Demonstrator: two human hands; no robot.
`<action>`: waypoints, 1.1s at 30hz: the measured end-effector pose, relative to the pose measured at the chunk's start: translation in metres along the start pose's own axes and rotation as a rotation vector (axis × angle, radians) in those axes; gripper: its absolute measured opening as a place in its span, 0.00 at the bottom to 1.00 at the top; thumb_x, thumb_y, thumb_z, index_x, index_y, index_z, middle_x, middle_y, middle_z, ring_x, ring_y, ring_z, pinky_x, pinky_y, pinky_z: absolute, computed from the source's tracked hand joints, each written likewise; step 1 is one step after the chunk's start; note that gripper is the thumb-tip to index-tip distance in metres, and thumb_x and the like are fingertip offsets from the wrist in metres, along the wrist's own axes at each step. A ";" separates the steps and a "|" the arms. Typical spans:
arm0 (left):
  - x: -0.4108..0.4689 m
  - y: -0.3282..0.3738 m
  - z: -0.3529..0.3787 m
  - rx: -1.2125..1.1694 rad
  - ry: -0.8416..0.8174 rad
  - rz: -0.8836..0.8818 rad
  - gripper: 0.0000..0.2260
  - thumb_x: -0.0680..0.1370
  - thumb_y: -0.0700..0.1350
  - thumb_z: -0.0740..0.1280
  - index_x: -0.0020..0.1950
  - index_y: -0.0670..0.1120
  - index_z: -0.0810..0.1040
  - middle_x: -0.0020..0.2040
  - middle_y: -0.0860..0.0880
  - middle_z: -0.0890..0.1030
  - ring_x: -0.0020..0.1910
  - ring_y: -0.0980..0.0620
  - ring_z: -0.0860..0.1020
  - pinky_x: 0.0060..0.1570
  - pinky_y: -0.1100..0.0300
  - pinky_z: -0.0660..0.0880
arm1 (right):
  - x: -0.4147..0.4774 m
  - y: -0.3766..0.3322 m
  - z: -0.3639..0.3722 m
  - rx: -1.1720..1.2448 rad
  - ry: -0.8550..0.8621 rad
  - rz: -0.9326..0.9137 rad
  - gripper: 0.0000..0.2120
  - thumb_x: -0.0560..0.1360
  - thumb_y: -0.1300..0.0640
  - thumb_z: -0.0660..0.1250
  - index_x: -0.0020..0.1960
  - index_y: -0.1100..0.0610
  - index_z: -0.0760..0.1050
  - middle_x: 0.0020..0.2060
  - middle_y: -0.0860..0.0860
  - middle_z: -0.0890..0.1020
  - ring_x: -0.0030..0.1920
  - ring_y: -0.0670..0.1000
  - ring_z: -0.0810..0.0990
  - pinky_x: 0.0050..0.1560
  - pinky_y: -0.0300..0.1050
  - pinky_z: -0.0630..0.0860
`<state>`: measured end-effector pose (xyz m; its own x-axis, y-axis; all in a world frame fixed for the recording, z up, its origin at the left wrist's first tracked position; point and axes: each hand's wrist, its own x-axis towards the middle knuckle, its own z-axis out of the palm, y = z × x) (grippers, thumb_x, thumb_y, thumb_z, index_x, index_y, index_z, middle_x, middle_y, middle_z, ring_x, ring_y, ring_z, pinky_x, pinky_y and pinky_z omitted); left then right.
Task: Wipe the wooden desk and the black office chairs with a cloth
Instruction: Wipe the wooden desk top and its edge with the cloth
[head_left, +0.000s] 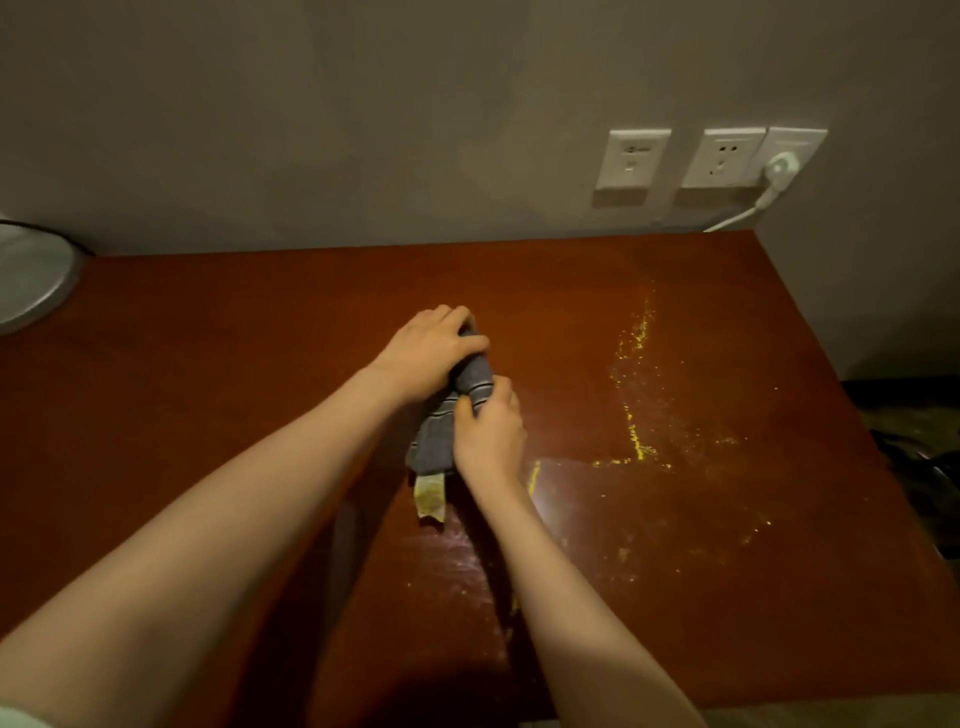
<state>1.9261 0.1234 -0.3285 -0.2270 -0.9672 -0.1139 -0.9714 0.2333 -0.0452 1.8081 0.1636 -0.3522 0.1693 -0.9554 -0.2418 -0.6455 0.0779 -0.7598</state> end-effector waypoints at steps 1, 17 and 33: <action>-0.014 -0.010 0.000 0.018 -0.033 -0.011 0.16 0.77 0.44 0.64 0.65 0.48 0.71 0.62 0.43 0.69 0.59 0.43 0.69 0.57 0.51 0.66 | -0.007 -0.007 0.014 0.023 -0.031 -0.002 0.17 0.79 0.55 0.59 0.65 0.61 0.64 0.59 0.59 0.73 0.56 0.62 0.75 0.50 0.51 0.70; -0.077 -0.024 0.052 0.028 -0.231 -0.159 0.18 0.78 0.41 0.62 0.68 0.48 0.66 0.62 0.43 0.66 0.60 0.44 0.65 0.51 0.54 0.70 | -0.042 0.013 0.080 -0.397 -0.196 -0.165 0.20 0.79 0.51 0.60 0.66 0.59 0.61 0.62 0.55 0.70 0.60 0.58 0.74 0.50 0.50 0.73; 0.060 0.135 0.052 -0.082 -0.056 0.032 0.15 0.79 0.41 0.58 0.66 0.47 0.68 0.65 0.41 0.65 0.66 0.40 0.63 0.70 0.45 0.54 | 0.002 0.102 -0.064 -0.417 0.079 0.208 0.19 0.79 0.53 0.60 0.67 0.59 0.61 0.63 0.56 0.71 0.58 0.61 0.76 0.51 0.52 0.72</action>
<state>1.7846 0.1017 -0.3930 -0.2563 -0.9516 -0.1694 -0.9666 0.2531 0.0407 1.6955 0.1511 -0.3917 -0.0421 -0.9515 -0.3048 -0.9063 0.1648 -0.3892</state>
